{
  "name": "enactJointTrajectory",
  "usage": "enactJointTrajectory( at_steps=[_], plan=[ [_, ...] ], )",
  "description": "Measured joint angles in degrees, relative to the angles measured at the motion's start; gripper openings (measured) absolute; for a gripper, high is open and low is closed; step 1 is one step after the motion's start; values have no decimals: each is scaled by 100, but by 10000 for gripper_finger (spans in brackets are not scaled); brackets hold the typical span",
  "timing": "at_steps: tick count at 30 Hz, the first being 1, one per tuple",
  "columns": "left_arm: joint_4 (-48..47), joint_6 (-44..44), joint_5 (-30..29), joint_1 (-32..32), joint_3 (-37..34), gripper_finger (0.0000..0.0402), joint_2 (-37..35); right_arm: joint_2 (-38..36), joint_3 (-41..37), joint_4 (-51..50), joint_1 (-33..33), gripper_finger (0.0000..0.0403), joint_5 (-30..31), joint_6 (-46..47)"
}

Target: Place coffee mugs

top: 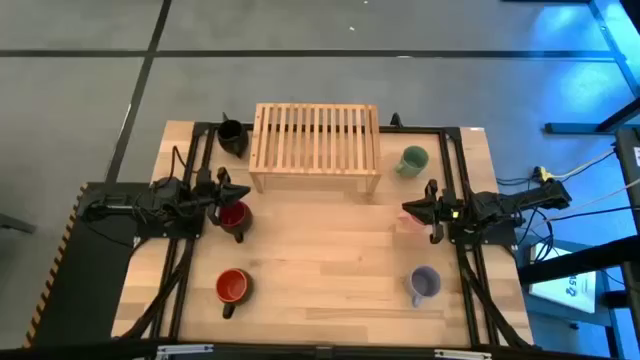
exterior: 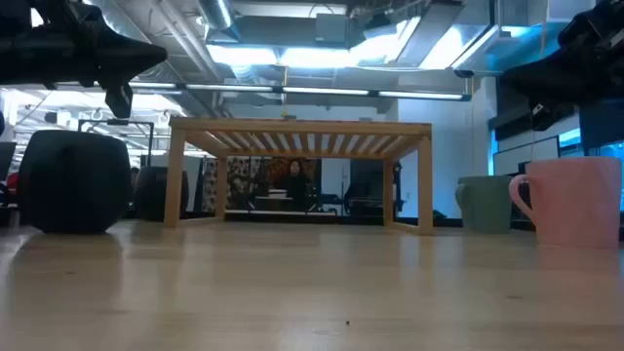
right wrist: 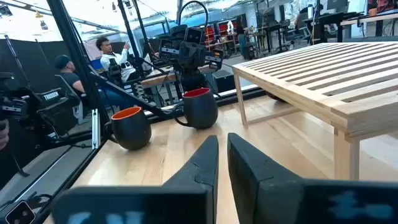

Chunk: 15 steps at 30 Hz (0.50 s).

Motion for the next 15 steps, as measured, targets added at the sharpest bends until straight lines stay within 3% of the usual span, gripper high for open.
enactJointTrajectory(
  at_steps=[9, 15],
  plan=[
    [20, 43, -72, 0, 378, 1, 171, 0, 2, 9, 2, 24, 190, 0],
    [-1407, 40, -148, 0, 1631, 1, 1112, 0, 3, 13, 1, 24, 389, -2]
  ],
)
